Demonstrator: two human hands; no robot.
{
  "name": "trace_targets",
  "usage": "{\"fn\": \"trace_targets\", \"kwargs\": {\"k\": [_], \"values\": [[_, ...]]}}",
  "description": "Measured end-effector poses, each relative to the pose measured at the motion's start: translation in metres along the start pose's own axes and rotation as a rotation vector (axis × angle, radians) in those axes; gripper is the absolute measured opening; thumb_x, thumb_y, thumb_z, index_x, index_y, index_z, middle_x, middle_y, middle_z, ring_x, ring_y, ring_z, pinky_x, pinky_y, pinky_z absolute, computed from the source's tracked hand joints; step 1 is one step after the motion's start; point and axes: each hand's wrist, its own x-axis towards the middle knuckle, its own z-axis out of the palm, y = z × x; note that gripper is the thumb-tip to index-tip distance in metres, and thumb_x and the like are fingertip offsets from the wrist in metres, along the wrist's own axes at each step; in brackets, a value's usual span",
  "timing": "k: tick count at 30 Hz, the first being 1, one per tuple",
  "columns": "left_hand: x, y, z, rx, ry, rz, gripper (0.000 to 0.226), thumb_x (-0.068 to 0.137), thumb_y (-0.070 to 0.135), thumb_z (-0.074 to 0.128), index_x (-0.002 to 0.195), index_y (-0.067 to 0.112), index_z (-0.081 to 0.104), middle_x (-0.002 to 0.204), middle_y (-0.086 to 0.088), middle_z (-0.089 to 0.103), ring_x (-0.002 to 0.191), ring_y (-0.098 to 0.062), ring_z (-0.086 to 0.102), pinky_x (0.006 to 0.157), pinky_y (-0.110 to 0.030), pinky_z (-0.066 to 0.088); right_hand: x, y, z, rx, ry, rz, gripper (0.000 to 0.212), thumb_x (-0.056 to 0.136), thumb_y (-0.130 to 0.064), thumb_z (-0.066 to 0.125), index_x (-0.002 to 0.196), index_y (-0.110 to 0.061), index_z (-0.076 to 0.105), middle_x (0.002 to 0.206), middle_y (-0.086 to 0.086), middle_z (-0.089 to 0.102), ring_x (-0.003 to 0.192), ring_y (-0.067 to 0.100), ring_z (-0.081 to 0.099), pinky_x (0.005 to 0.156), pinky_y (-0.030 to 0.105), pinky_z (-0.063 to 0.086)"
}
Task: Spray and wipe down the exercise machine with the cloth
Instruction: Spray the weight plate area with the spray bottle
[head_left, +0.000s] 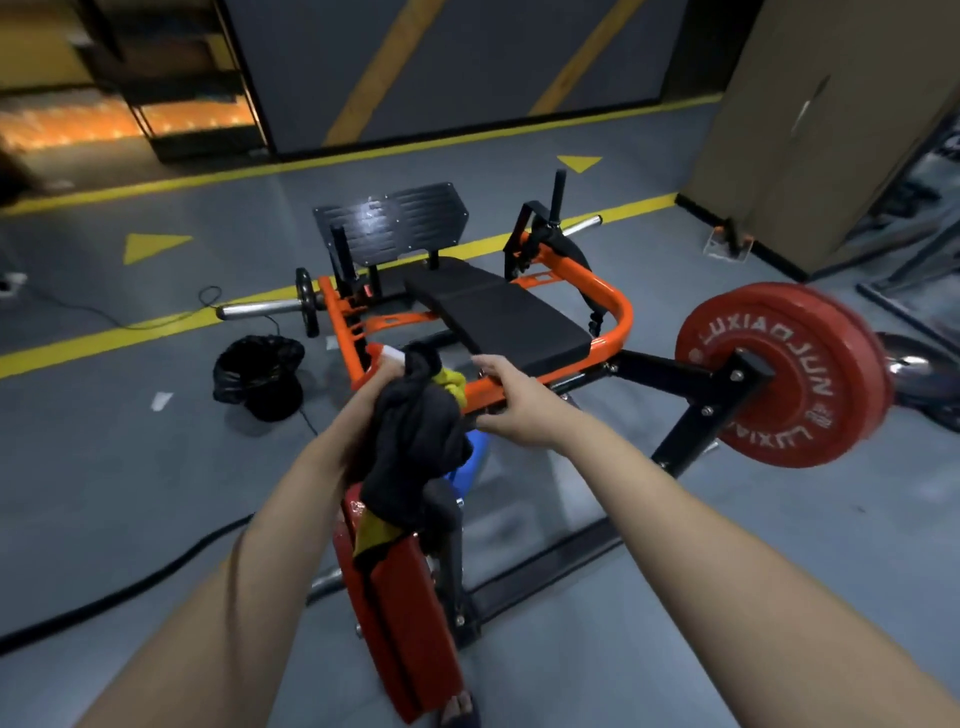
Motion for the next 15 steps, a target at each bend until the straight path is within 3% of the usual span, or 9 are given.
{"fn": "trace_targets", "kwargs": {"k": [2, 4, 5, 6, 7, 9, 12, 14, 15], "values": [[0.009, 0.001, 0.014, -0.003, -0.064, -0.008, 0.053, 0.103, 0.05, 0.046, 0.079, 0.012, 0.074, 0.081, -0.009, 0.072, 0.069, -0.017, 0.072, 0.063, -0.022, 0.058, 0.009, 0.005, 0.006, -0.04, -0.029, -0.002, 0.099, 0.078, -0.027, 0.08, 0.159, -0.036, 0.023, 0.155, 0.003, 0.046, 0.141, 0.028, 0.043, 0.114, 0.042, 0.04], [0.022, -0.001, 0.03, 0.007, -0.115, -0.031, 0.053, 0.105, 0.048, 0.042, 0.076, 0.014, 0.07, 0.075, -0.007, 0.068, 0.064, -0.016, 0.068, 0.063, -0.023, 0.057, 0.026, 0.017, 0.009, -0.094, 0.0, -0.064, 0.092, 0.076, -0.032, 0.077, 0.157, -0.03, 0.034, 0.144, -0.002, 0.057, 0.13, 0.021, 0.053, 0.108, 0.032, 0.047], [0.025, 0.0, 0.04, 0.039, -0.118, -0.058, 0.051, 0.105, 0.05, 0.042, 0.079, 0.013, 0.067, 0.074, -0.008, 0.067, 0.065, -0.017, 0.067, 0.067, -0.024, 0.056, 0.032, 0.017, 0.007, -0.26, 0.037, -0.154, 0.069, 0.082, -0.032, 0.073, 0.146, -0.021, 0.049, 0.127, -0.002, 0.064, 0.115, 0.018, 0.059, 0.096, 0.021, 0.051], [0.03, 0.002, 0.048, 0.059, -0.144, -0.089, 0.048, 0.103, 0.052, 0.043, 0.082, 0.014, 0.062, 0.073, -0.008, 0.064, 0.065, -0.017, 0.066, 0.07, -0.027, 0.054, 0.038, 0.012, 0.001, -0.172, 0.013, -0.113, 0.035, 0.092, -0.026, 0.067, 0.123, -0.011, 0.063, 0.103, -0.001, 0.067, 0.096, 0.015, 0.061, 0.078, 0.013, 0.051], [0.035, 0.006, 0.055, 0.096, -0.165, -0.128, 0.047, 0.103, 0.054, 0.044, 0.081, 0.016, 0.058, 0.07, -0.006, 0.06, 0.063, -0.016, 0.062, 0.069, -0.03, 0.05, 0.042, 0.014, -0.001, -0.007, -0.008, -0.092, 0.018, 0.1, -0.023, 0.057, 0.094, -0.01, 0.067, 0.079, 0.001, 0.066, 0.077, 0.015, 0.06, 0.062, 0.014, 0.049], [0.051, 0.009, 0.063, 0.151, -0.213, -0.17, 0.045, 0.102, 0.052, 0.048, 0.072, 0.019, 0.054, 0.064, -0.002, 0.051, 0.058, -0.014, 0.055, 0.062, -0.03, 0.045, 0.053, 0.026, -0.008, 0.309, 0.089, 0.064, 0.039, 0.108, -0.017, 0.04, 0.071, -0.013, 0.056, 0.053, -0.001, 0.056, 0.066, 0.018, 0.05, 0.057, 0.023, 0.042], [0.076, 0.013, 0.075, 0.179, -0.218, -0.216, 0.046, 0.102, 0.04, 0.05, 0.059, 0.022, 0.048, 0.058, 0.002, 0.041, 0.05, -0.011, 0.045, 0.05, -0.024, 0.041, 0.059, 0.039, -0.009, 0.403, 0.17, 0.152, 0.038, 0.111, -0.022, 0.03, 0.077, -0.016, 0.045, 0.051, -0.002, 0.052, 0.071, 0.017, 0.041, 0.056, 0.02, 0.043], [0.089, 0.015, 0.084, 0.178, -0.22, -0.243, 0.042, 0.102, 0.042, 0.05, 0.065, 0.023, 0.045, 0.061, 0.003, 0.04, 0.051, -0.01, 0.044, 0.049, -0.021, 0.041, 0.065, 0.04, -0.016, 0.387, 0.184, 0.226, 0.037, 0.111, -0.022, 0.034, 0.076, -0.016, 0.047, 0.061, 0.001, 0.056, 0.07, 0.016, 0.046, 0.054, 0.019, 0.046], [0.095, 0.017, 0.089, 0.187, -0.217, -0.253, 0.039, 0.102, 0.046, 0.051, 0.071, 0.023, 0.045, 0.065, 0.002, 0.041, 0.055, -0.01, 0.046, 0.052, -0.022, 0.043, 0.069, 0.045, -0.017, 0.367, 0.182, 0.246, 0.034, 0.11, -0.012, 0.038, 0.078, -0.018, 0.047, 0.07, 0.0, 0.056, 0.071, 0.012, 0.048, 0.056, 0.018, 0.047]]}}
